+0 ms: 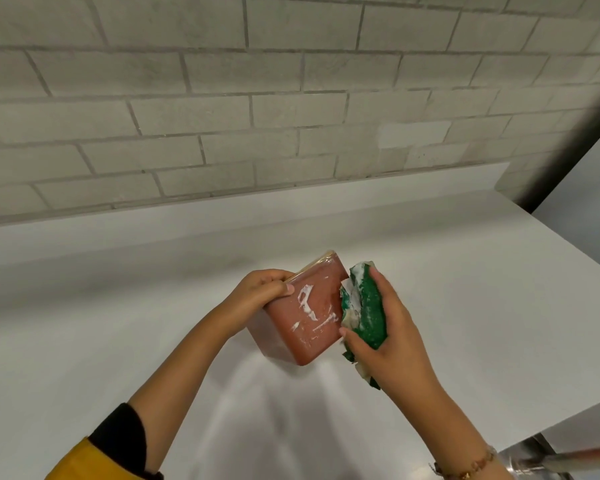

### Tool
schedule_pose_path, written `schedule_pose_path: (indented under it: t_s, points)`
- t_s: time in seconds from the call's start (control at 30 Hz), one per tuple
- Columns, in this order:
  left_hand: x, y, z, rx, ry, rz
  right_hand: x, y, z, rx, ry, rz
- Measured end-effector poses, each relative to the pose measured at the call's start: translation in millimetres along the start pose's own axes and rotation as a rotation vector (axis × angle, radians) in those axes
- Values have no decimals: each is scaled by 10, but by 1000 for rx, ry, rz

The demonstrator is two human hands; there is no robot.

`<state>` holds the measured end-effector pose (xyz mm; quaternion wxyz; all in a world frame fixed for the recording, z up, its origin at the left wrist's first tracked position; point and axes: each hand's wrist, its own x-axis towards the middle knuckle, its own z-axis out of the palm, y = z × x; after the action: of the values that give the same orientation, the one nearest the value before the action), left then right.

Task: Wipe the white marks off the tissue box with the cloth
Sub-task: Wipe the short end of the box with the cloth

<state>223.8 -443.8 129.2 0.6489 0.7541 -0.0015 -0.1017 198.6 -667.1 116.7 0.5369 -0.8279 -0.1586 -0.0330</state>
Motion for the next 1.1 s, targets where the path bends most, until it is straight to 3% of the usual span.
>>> schedule_pose_path:
  t_s: [0.17,0.33,0.57,0.77,0.93,1.1]
  points:
    - [10,-12,-8,-16,-10,-2,-6,66,-35,-65,104,4]
    - [-14,-47,65,22,-19,21,132,12,69,-124,246,-130]
    - [15,-34,45,-21,0,38,190,11,118,-265,166,-258]
    - [51,-52,7,-56,21,53,-91,62,155,-282,-24,-452]
    - [30,-78,53,-40,-3,79,10,148,35,-109,110,-302]
    - [42,-73,56,-62,34,97,121,8,284,-182,103,-356]
